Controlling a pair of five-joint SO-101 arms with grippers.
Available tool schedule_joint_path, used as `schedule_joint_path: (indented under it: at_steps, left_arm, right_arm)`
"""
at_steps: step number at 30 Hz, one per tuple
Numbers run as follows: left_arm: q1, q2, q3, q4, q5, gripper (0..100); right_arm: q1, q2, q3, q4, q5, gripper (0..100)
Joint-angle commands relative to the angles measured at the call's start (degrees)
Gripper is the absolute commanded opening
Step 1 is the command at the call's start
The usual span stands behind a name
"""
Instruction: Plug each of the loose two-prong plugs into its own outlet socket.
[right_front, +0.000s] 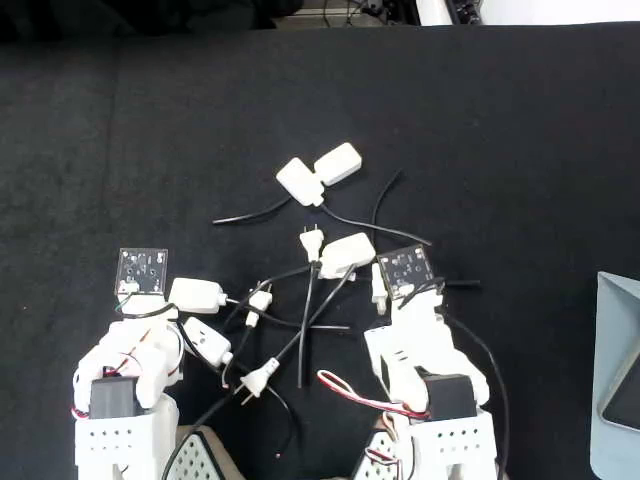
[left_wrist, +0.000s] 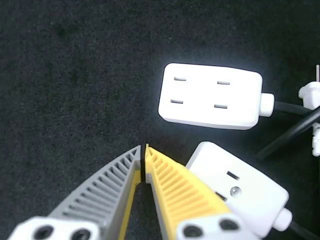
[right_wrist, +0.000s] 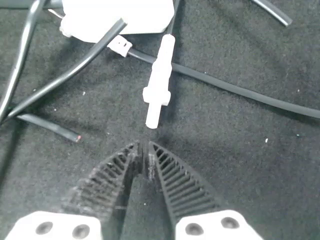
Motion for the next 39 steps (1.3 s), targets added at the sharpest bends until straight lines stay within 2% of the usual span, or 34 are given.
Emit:
schedule_joint_path:
  at_steps: [1, 19, 22, 27, 39]
  left_arm:
    - [0.2, -0.4, 1.0, 0.4, 0.4, 3]
    - [1.5, -0.4, 1.0, 0.4, 0.2, 3]
    - [-1.3, -0.4, -0.5, 0.4, 0.1, 3]
    - [-8.7, -0.4, -1.3, 0.5, 0.2, 3]
    - [-9.5, -0.4, -1.9, -1.6, 0.5, 3]
  right_arm:
    - [-1.0, -4.4, -0.1, 0.2, -0.3, 1.4]
    - [-0.8, -4.4, -0.1, 0.2, 0.1, 1.4]
    - [-0.4, -4.4, -0.5, 0.2, 0.2, 1.4]
    - [4.6, -4.4, -4.2, 0.4, 0.2, 1.5]
    - [3.9, -3.6, -18.7, -3.3, -0.1, 1.4]
